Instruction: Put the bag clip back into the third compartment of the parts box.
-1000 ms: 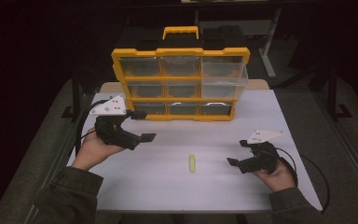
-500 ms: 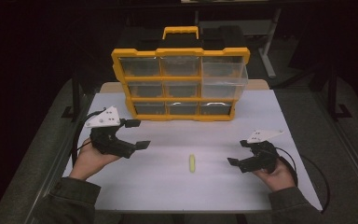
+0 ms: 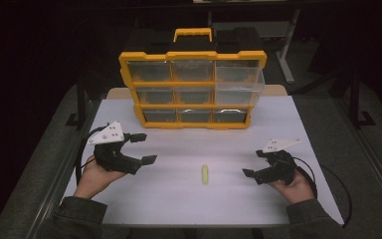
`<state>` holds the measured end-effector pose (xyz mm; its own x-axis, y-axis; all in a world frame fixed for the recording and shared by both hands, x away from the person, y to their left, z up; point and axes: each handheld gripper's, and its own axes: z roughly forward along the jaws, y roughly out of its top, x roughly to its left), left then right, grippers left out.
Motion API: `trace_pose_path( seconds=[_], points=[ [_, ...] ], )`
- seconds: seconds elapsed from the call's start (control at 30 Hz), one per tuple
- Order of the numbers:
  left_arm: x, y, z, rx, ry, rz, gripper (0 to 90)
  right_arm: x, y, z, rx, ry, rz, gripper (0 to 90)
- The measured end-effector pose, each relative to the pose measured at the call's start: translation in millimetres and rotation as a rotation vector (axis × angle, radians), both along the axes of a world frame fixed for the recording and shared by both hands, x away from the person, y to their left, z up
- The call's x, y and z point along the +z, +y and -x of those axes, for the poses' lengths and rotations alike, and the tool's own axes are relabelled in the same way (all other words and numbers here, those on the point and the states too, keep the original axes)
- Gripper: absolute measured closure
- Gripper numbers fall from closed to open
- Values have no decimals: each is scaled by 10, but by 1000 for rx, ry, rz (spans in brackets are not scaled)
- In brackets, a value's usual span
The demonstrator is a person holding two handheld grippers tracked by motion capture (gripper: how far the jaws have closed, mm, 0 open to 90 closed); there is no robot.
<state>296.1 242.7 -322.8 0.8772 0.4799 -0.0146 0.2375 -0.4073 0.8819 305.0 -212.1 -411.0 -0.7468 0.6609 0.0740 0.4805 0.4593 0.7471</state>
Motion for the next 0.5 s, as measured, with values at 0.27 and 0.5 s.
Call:
trace_pose_path(
  seconds=[0.27, 0.5],
  points=[
    [-121, 73, 50, 26, 8, 17, 215, 8, -16, 10, -10, 10, -15, 137],
    [-201, 107, 75, 43, 16, 11, 201, 5, -17, 6, 1, 22, -21, 137]
  ],
)
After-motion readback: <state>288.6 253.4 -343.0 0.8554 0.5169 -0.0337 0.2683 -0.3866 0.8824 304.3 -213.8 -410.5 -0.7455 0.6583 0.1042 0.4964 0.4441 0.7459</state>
